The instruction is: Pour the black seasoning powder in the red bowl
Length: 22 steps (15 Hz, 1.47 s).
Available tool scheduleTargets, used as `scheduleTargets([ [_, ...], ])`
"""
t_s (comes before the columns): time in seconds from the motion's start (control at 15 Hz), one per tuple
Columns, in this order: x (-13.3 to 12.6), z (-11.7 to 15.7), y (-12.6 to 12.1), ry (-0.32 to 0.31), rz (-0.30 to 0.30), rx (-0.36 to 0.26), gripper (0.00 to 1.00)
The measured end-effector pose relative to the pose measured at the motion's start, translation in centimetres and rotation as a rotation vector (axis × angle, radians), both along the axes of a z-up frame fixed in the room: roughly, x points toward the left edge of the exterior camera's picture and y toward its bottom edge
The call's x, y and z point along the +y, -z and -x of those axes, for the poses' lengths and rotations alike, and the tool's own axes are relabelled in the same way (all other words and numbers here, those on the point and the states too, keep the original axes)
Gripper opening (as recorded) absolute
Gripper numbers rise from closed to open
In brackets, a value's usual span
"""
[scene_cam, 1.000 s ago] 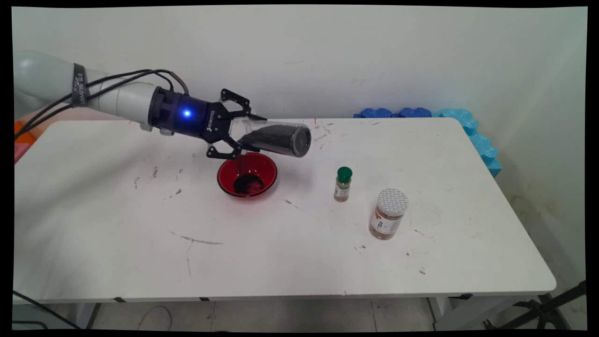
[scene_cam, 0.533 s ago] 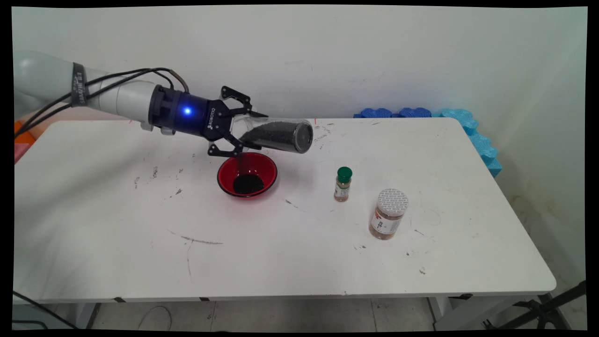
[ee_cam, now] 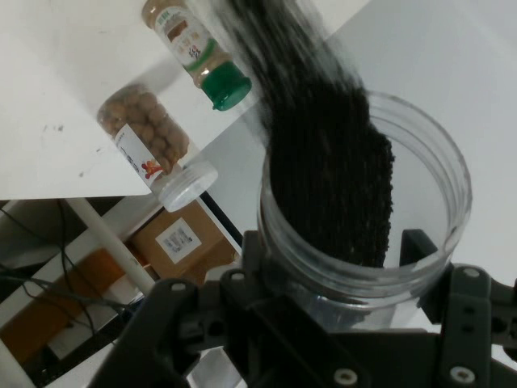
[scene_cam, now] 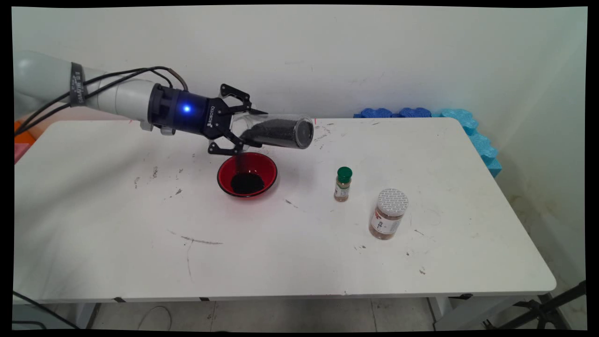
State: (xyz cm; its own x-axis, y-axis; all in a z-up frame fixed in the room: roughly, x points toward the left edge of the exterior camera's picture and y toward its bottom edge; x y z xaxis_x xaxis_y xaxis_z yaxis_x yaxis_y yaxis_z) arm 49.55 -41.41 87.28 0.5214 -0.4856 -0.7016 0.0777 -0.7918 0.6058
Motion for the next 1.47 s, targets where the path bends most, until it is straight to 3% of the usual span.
scheduleTargets([
  [1.47, 0.5, -0.18, 0.12, -0.034, -0.035, 0.051, 0.0],
])
